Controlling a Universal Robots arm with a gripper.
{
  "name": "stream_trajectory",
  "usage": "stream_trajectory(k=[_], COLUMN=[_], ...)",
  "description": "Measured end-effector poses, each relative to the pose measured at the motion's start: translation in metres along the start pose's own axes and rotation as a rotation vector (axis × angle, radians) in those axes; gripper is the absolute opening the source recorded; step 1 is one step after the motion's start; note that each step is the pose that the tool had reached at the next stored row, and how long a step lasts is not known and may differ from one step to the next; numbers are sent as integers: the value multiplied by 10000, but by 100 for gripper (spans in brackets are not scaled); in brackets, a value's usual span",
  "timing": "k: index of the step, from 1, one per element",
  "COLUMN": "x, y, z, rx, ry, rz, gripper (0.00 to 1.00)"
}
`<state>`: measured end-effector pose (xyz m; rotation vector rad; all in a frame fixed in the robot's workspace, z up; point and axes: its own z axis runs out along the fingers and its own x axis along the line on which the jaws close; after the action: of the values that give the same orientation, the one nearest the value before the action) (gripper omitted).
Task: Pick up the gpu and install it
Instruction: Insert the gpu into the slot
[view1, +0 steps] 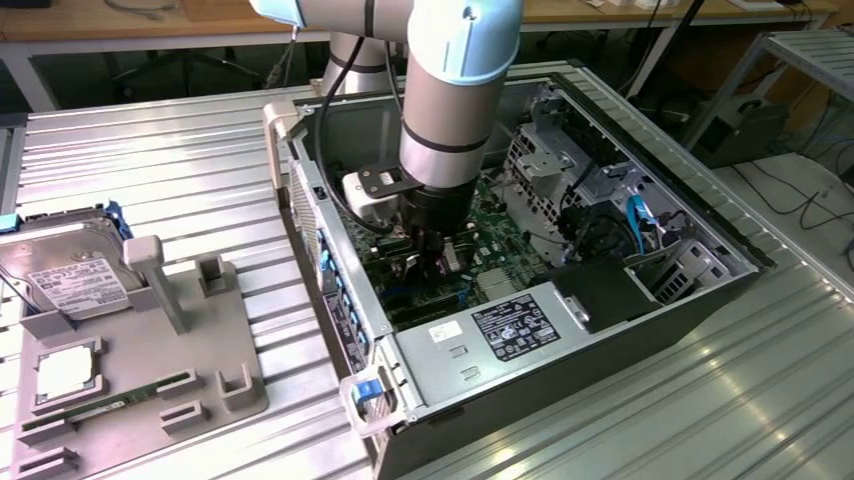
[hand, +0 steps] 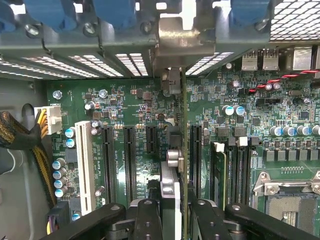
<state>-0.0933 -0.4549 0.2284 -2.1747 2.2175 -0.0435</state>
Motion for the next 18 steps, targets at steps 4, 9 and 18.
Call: stream_trajectory(k=[4,9,18], x=[0,-3,-40], y=[2,1,-12], z=[0,-40,-344], rx=[27,56,170], ry=[-1,-5,80], rz=[1,0,-5], gripper=[28,42,42])
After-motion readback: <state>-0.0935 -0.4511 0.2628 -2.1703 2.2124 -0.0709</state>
